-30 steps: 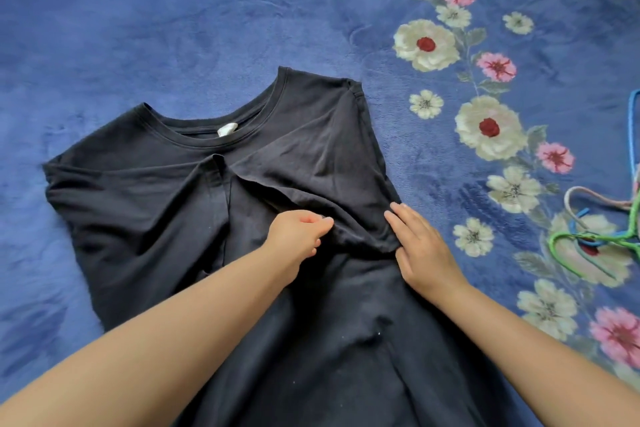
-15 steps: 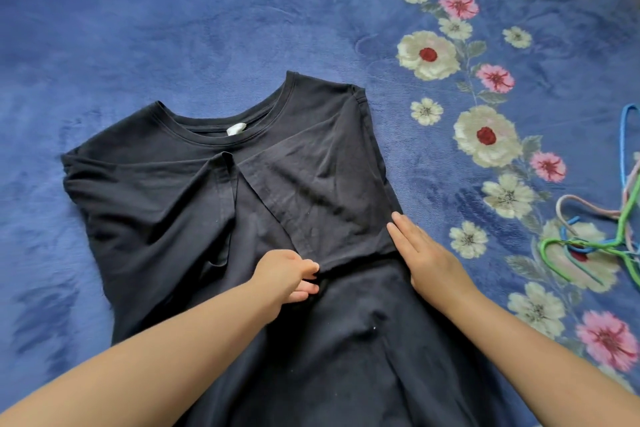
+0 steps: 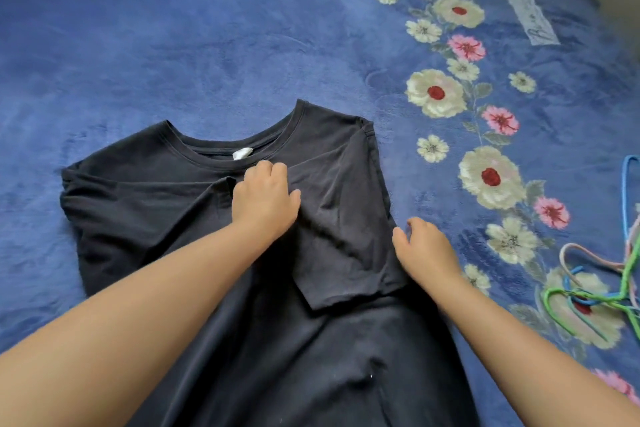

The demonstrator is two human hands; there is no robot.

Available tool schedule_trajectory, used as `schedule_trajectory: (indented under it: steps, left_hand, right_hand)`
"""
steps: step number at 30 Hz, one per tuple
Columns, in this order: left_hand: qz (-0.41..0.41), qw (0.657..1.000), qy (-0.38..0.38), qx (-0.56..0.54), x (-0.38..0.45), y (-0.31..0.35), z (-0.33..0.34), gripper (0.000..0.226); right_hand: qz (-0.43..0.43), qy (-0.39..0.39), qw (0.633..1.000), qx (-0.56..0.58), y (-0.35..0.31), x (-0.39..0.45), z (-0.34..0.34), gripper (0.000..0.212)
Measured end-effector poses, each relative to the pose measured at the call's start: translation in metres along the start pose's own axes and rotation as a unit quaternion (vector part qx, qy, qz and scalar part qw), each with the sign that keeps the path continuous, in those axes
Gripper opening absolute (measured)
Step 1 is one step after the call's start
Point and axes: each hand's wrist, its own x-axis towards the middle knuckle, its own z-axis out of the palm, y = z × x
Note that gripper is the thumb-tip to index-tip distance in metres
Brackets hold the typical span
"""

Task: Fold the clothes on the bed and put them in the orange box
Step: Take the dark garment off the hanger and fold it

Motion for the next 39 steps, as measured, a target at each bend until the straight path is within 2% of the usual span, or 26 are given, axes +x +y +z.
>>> schedule_trajectory:
  steps: [3,5,7,9,11,15,17,20,21,23,25,28,30,32,33,35,37,39]
  left_hand:
    - [-0.02,0.999,-0.032,0.037,0.023,-0.004,0.009,0.045]
    - [-0.01,0.997,-0.035,0.064,0.029,-0.007,0.018,0.041]
    - [0.004,0.997,-0.015,0.069,0.031,-0.013,0.022,0.038]
    - [0.009,0.996,0.007,0.091,0.027,-0.022,0.023,0.037]
    - [0.009,0.992,-0.008,0.128,0.024,-0.024,0.025,0.037]
    - [-0.003,0.988,0.001,0.153,0.032,-0.003,0.019,0.027]
    - [0.033,0.992,0.002,0.12,0.046,0.017,0.013,0.034]
    - [0.057,0.996,-0.053,-0.035,0.08,0.059,0.002,0.046]
    - [0.048,0.993,-0.08,-0.069,0.09,0.072,-0.001,0.042]
    - [0.042,0.989,-0.126,-0.07,0.104,0.093,-0.003,0.032]
    - [0.052,0.988,-0.122,-0.075,0.11,0.108,-0.004,0.028]
    - [0.086,0.99,-0.056,-0.1,0.113,0.114,0.004,0.029]
    - [0.104,0.993,-0.019,-0.054,0.11,0.114,0.017,0.033]
    - [0.101,0.994,0.009,0.041,0.106,0.107,0.034,0.038]
    - [0.09,0.993,0.021,0.073,0.104,0.104,0.04,0.041]
    - [0.067,0.992,0.04,0.096,0.101,0.102,0.046,0.046]
    - [0.065,0.992,0.062,0.088,0.096,0.1,0.045,0.05]
    - [0.106,0.985,0.113,0.077,0.088,0.092,0.041,0.053]
  right_hand:
    - [0.016,-0.072,0.997,0.015,-0.003,0.013,0.006,0.03]
    - [0.001,-0.084,0.996,-0.014,-0.002,0.008,0.015,0.03]
    - [0.01,-0.047,0.999,-0.015,0.001,0.004,0.02,0.026]
    - [0.038,0.006,0.997,0.06,0.006,0.004,0.02,0.031]
    - [0.079,0.044,0.988,0.126,0.011,0.007,0.024,0.04]
    - [0.056,0.039,0.987,0.143,0.013,0.01,0.029,0.036]
    - [0.036,-0.009,0.977,0.211,0.018,0.008,0.024,0.04]
    - [-0.023,-0.127,0.967,0.222,0.034,0.006,0.013,0.034]
    - [-0.045,-0.165,0.962,0.212,0.038,0.005,0.01,0.034]
    - [-0.088,-0.212,0.954,0.192,0.044,0.003,0.009,0.028]
    - [-0.113,-0.218,0.951,0.187,0.047,0.003,0.006,0.029]
    - [-0.129,-0.176,0.955,0.201,0.052,0.001,0.006,0.019]
    - [-0.149,-0.088,0.98,0.095,0.055,-0.008,0.016,0.024]
    - [-0.169,0.033,0.984,-0.039,0.056,-0.02,0.03,0.035]
    - [-0.167,0.074,0.981,-0.059,0.055,-0.025,0.034,0.042]
    - [-0.196,0.129,0.971,-0.053,0.058,-0.031,0.045,0.047]
    - [-0.238,0.152,0.959,-0.038,0.062,-0.034,0.05,0.048]
    - [-0.265,0.166,0.949,-0.029,0.066,-0.035,0.05,0.047]
